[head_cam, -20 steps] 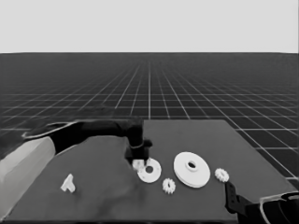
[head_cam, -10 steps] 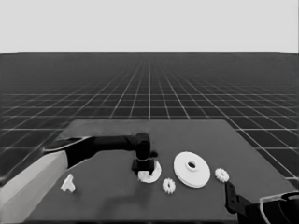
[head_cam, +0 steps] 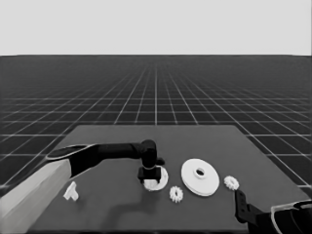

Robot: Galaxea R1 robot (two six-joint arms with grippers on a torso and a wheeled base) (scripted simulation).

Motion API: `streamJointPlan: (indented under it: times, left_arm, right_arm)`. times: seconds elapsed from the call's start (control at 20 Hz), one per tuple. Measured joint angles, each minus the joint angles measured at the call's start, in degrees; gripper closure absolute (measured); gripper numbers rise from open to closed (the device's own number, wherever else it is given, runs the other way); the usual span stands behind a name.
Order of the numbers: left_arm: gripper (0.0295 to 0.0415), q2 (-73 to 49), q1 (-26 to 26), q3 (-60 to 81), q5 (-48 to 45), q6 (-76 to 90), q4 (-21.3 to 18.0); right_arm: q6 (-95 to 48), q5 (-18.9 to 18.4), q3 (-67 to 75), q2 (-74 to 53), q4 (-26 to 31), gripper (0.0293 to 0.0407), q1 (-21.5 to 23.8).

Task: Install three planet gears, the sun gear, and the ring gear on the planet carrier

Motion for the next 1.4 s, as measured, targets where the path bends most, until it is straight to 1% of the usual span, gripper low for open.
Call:
streamJointPlan:
  times: [0.3, 0.35, 0.4, 0.45, 0.6, 0.8, 0.85, 0.9, 0.95, 1.0, 1.05, 1.1, 1.3, 1.35, 1.4]
  left_arm:
    - [0.0326, 0.0, 0.0, 0.0, 0.0, 0.0, 0.0]
    - [0.0326, -0.7, -3.4, 3.0, 1.2, -2.1, -3.6]
    - [0.0326, -0.9, -6.1, 4.4, 1.7, -3.1, -6.0]
    - [0.0326, -1.0, -7.6, 5.0, 1.8, -3.6, -7.5]
    - [0.0326, -1.1, -9.4, 5.5, 1.8, -4.0, -9.2]
    - [0.0326, -1.1, -9.7, 5.6, 1.8, -4.0, -9.6]
    - [0.0303, -16.3, -15.8, 26.5, -18.7, 23.7, -6.8]
    - [0.0301, -37.8, -21.9, 40.7, -31.2, 52.3, -5.1]
    - [0.0308, -51.0, -25.3, 49.1, -38.6, 73.6, -4.1]
    - [0.0317, -58.4, -27.3, 54.2, -42.9, 86.1, -3.6]
    - [0.0322, -62.7, -28.4, 57.2, -45.4, 93.5, -3.2]
    - [0.0324, -65.2, -29.1, 58.9, -46.9, 97.9, -3.0]
    - [0.0326, -68.2, -29.9, 61.1, -48.8, 103.3, -2.8]
    - [0.0326, -68.4, -30.0, 61.2, -48.9, 103.6, -2.8]
    - [0.0326, -68.4, -30.0, 61.3, -49.0, 103.8, -2.8]
  right_arm:
    - [0.0, 0.0, 0.0, 0.0, 0.0, 0.0315, 0.0]
    - [0.0, 0.0, 0.0, 0.0, 0.0, 0.0315, 0.0]
    - [0.0, 0.0, 0.0, 0.0, 0.0, 0.0315, 0.0]
    - [0.0, 0.0, 0.0, 0.0, 0.0, 0.0315, 0.0]
    - [0.0, 0.0, 0.0, 0.0, 0.0, 0.0315, 0.0]
    - [0.0, 0.0, 0.0, 0.0, 0.0, 0.0315, 0.0]
    - [0.0, 0.0, 0.0, 0.0, 0.0, 0.0315, 0.0]
    - [0.0, 0.0, 0.0, 0.0, 0.0, 0.0315, 0.0]
    - [0.0, 0.0, 0.0, 0.0, 0.0, 0.0315, 0.0]
    - [0.0, 0.0, 0.0, 0.0, 0.0, 0.0315, 0.0]
    - [0.0, 0.0, 0.0, 0.0, 0.0, 0.0315, 0.0]
    - [0.0, 0.0, 0.0, 0.0, 0.0, 0.0315, 0.0]
    - [0.0, 0.0, 0.0, 0.0, 0.0, 0.0315, 0.0]
    - [27.8, -24.9, -2.6, 18.9, 4.3, 0.0308, 11.5]
    - [54.8, -27.4, -12.4, 39.0, 15.3, 0.0307, 16.4]
